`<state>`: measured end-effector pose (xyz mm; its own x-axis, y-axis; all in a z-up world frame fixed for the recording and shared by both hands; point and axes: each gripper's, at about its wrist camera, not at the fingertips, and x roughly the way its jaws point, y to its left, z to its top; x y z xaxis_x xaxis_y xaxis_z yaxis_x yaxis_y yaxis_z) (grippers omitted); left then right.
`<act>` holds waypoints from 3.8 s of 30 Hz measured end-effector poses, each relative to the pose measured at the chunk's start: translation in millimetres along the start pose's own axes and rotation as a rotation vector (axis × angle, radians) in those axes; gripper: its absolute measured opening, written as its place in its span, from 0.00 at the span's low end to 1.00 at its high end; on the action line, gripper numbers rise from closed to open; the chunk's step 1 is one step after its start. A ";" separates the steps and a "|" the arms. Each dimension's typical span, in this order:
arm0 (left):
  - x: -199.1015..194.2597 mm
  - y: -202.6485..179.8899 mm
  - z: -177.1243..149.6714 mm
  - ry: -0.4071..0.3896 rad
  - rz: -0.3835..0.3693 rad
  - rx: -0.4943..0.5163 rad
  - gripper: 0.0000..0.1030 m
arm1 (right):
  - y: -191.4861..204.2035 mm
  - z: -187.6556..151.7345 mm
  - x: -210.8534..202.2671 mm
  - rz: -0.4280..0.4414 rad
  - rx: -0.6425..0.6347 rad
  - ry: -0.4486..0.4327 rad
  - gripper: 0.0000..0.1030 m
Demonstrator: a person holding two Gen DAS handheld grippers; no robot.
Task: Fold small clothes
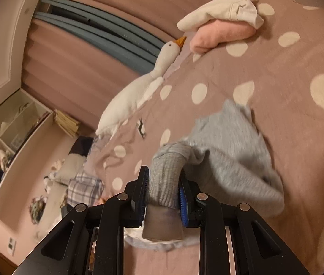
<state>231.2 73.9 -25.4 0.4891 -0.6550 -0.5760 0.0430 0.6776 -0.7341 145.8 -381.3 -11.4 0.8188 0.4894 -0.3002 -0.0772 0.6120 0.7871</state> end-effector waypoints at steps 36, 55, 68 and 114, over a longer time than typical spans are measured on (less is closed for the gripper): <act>98.0 65.9 123.0 0.065 -0.027 -0.382 0.37 | -76.3 86.2 116.9 -0.144 0.337 0.078 0.38; 80.7 57.3 142.8 0.040 0.014 -0.327 0.74 | 14.3 49.0 91.0 -0.271 -0.231 0.107 0.46; 40.9 17.6 107.4 -0.013 0.118 0.008 0.86 | 34.0 16.0 92.9 -0.320 -0.394 0.179 0.46; 39.9 63.7 26.0 0.126 0.037 -0.017 0.81 | 37.3 -37.1 106.3 -0.277 -0.360 0.378 0.43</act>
<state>276.1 99.6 -85.7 0.3763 -0.6676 -0.6424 0.0114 0.6967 -0.7173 208.8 -283.4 -33.9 0.5814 0.4280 -0.6919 -0.1315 0.8887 0.4392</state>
